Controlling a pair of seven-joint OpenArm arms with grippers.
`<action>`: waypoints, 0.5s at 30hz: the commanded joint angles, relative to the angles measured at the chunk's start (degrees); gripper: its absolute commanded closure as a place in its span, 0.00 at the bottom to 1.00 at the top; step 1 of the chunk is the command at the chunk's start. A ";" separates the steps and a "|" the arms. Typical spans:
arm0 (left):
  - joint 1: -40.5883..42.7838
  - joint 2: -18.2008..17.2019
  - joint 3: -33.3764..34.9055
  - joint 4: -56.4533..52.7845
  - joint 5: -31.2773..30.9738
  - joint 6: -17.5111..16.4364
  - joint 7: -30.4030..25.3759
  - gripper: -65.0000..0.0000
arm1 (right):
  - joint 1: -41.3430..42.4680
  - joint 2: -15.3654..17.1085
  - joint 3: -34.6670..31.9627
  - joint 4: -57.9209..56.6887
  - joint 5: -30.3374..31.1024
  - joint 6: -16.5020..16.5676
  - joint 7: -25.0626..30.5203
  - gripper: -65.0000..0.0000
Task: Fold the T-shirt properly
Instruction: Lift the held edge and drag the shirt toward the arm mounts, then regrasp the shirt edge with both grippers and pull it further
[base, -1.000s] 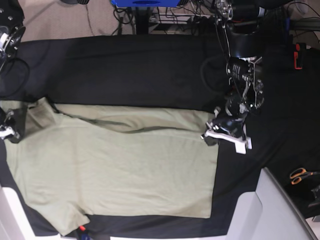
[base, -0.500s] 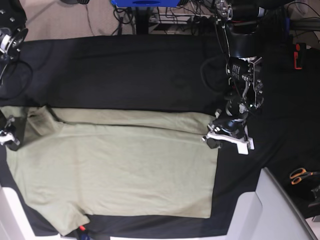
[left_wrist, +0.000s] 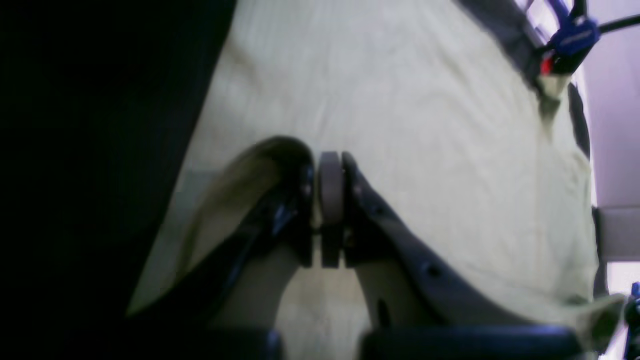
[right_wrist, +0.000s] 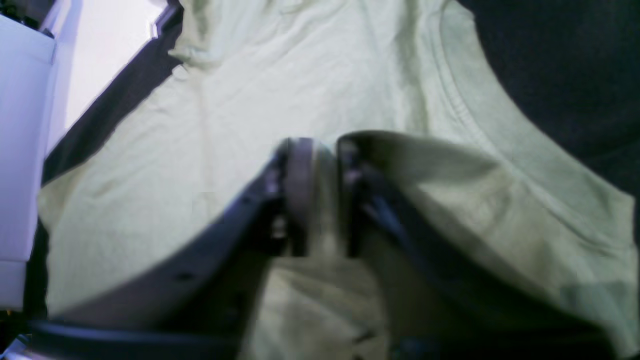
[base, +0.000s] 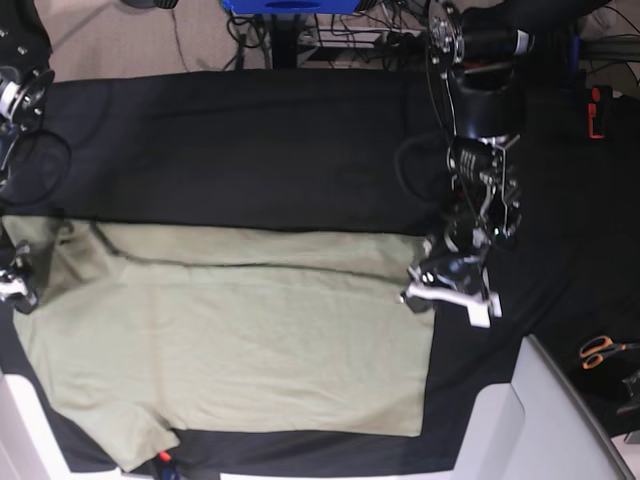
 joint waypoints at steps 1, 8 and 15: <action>-2.09 -0.26 -0.12 0.23 -0.89 -0.43 -1.17 1.00 | 1.88 1.61 0.10 0.42 0.91 0.72 1.89 0.69; -3.94 -0.26 -4.52 -0.12 -1.15 -0.60 -6.09 0.17 | 1.62 1.70 0.63 0.69 1.18 0.72 7.34 0.18; 9.52 -0.61 -5.57 17.64 -0.89 -0.78 -6.00 0.00 | -6.73 -1.20 13.02 15.63 2.32 0.63 -2.15 0.21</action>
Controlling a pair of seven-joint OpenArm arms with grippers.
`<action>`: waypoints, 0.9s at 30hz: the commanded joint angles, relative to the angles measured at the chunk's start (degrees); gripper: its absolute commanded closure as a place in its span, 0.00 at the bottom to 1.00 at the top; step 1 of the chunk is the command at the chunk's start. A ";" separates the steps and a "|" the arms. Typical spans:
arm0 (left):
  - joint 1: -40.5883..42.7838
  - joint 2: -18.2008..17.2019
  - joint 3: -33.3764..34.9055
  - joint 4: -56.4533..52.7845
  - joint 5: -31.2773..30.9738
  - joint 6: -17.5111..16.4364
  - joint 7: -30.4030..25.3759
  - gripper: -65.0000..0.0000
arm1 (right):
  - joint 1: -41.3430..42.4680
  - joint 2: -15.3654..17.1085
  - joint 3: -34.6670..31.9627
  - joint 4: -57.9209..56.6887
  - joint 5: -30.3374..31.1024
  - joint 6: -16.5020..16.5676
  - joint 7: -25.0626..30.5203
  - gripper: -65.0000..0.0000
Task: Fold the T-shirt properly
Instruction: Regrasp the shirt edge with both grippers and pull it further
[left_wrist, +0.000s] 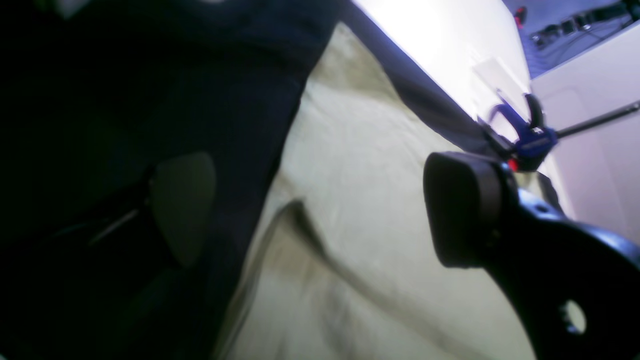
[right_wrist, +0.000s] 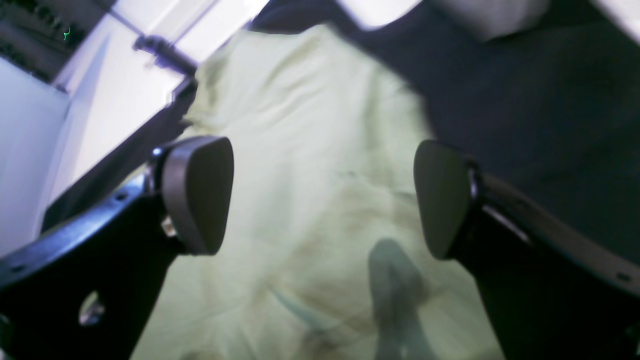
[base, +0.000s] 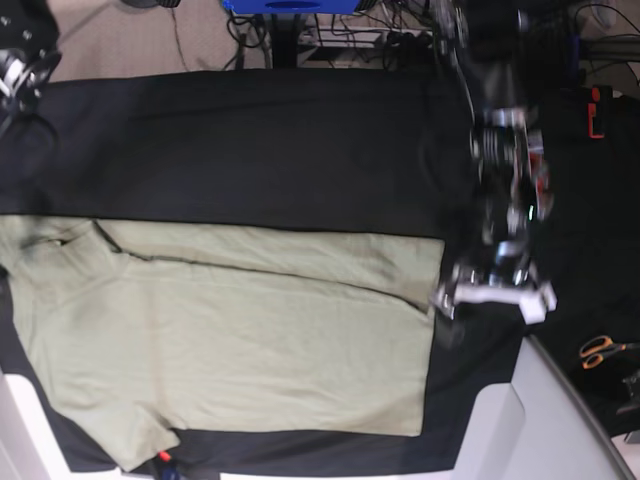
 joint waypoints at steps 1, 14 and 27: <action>2.16 -0.46 0.05 3.11 -0.06 -0.52 -0.67 0.00 | -0.47 -0.49 3.84 3.10 1.80 1.14 -1.69 0.23; 13.86 -5.29 4.00 6.10 -0.41 -0.52 4.87 0.00 | -0.73 -4.18 18.79 -4.37 -1.89 -4.05 -13.29 0.26; 13.59 -5.38 4.27 5.49 -0.50 -0.52 6.63 0.00 | 5.33 2.50 18.53 -28.72 -1.80 -5.11 -3.10 0.27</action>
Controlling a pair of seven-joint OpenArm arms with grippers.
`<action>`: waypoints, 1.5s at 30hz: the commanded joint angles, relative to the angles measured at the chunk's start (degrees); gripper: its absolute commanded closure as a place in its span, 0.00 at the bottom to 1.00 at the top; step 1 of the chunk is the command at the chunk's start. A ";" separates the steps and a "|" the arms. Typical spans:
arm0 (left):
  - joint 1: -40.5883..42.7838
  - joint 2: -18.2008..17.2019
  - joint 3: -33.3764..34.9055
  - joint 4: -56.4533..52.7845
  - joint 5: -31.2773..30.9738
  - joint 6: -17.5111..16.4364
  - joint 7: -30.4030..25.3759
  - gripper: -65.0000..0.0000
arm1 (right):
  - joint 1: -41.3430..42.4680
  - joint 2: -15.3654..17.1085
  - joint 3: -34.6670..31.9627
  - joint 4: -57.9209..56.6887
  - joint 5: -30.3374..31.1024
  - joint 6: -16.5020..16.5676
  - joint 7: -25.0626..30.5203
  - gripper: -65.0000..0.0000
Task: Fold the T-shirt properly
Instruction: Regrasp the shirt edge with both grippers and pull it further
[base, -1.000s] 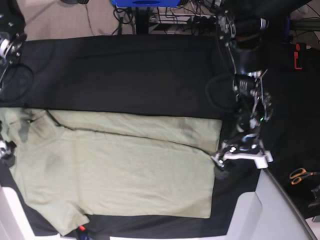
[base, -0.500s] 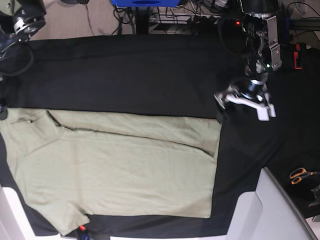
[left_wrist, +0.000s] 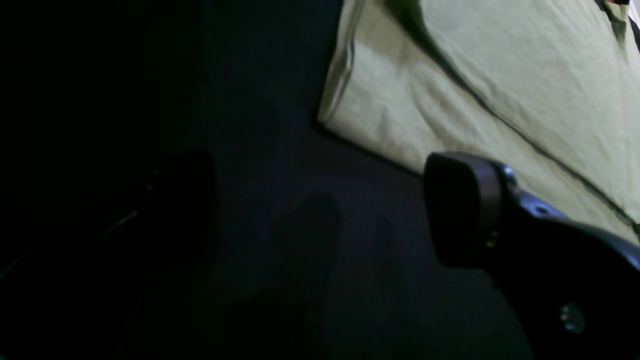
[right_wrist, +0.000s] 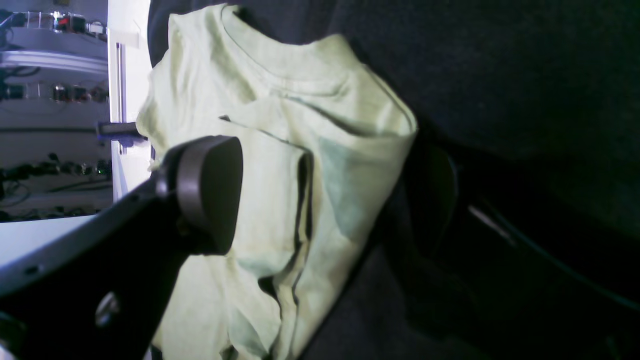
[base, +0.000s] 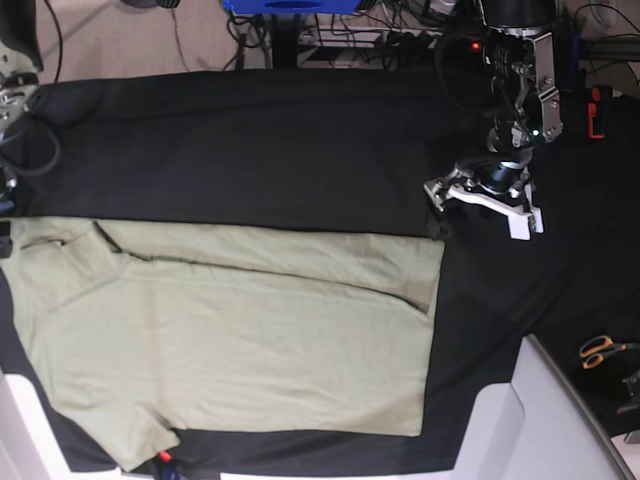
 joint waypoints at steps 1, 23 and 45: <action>-0.37 -0.22 -0.19 0.04 -0.63 -0.63 -0.89 0.00 | 0.55 0.10 -0.36 -0.35 -1.87 -1.50 -2.02 0.27; -8.99 9.10 -8.98 -12.62 -0.54 -0.36 -1.24 0.00 | 0.81 0.10 -0.45 -0.53 -2.13 -1.85 -2.20 1.00; -21.03 8.92 -7.84 -30.02 -0.28 -0.54 -1.33 0.37 | 0.81 0.19 -0.53 -0.18 -2.13 -1.85 -2.29 1.00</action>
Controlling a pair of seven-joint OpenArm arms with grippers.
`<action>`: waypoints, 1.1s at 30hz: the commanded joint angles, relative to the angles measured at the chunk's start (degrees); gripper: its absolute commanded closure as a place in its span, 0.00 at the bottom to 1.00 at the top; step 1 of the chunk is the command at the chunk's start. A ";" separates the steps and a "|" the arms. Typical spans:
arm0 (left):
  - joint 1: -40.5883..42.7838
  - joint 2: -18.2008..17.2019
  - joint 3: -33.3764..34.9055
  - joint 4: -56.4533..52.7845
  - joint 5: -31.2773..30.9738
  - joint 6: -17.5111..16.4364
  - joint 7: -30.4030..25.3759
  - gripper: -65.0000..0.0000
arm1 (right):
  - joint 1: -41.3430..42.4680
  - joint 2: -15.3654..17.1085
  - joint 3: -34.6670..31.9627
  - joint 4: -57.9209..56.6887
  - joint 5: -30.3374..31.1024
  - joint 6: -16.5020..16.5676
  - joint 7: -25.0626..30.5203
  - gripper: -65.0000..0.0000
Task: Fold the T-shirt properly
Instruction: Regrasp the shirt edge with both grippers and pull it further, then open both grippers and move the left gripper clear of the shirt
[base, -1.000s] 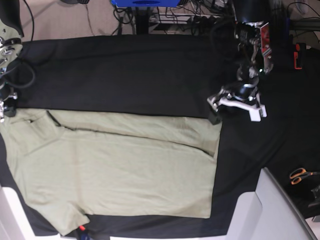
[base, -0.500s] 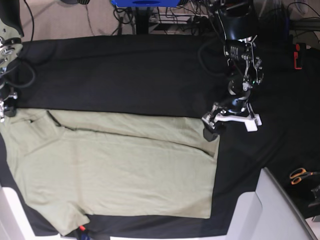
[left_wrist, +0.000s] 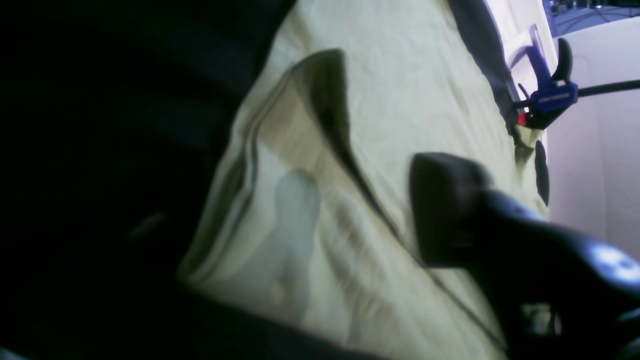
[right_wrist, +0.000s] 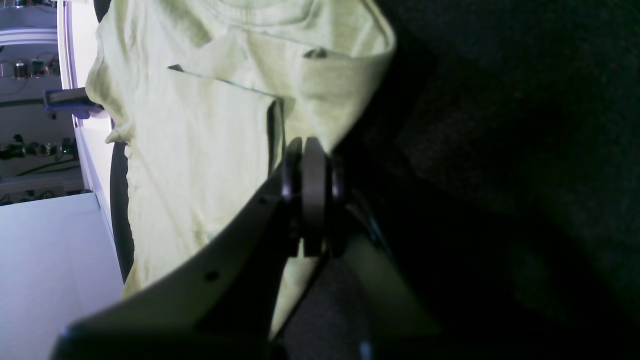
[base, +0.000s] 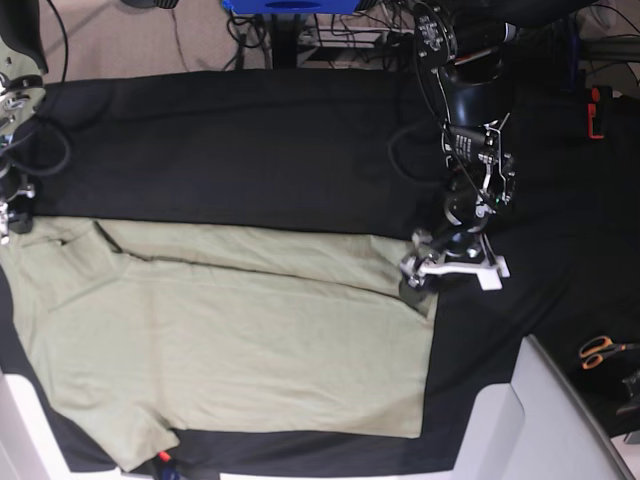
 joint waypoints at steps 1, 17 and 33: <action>0.23 0.59 0.27 -0.87 1.25 1.71 4.13 0.51 | 0.40 0.97 -0.05 0.48 0.56 0.09 -0.08 1.00; 10.08 0.33 0.27 14.25 1.25 1.80 7.74 1.00 | -3.65 -0.17 -4.10 11.03 0.73 0.53 -4.04 1.00; 32.41 -2.31 -0.17 34.91 1.08 1.80 10.55 1.00 | -20.97 -12.39 -4.10 42.68 0.91 0.53 -17.84 1.00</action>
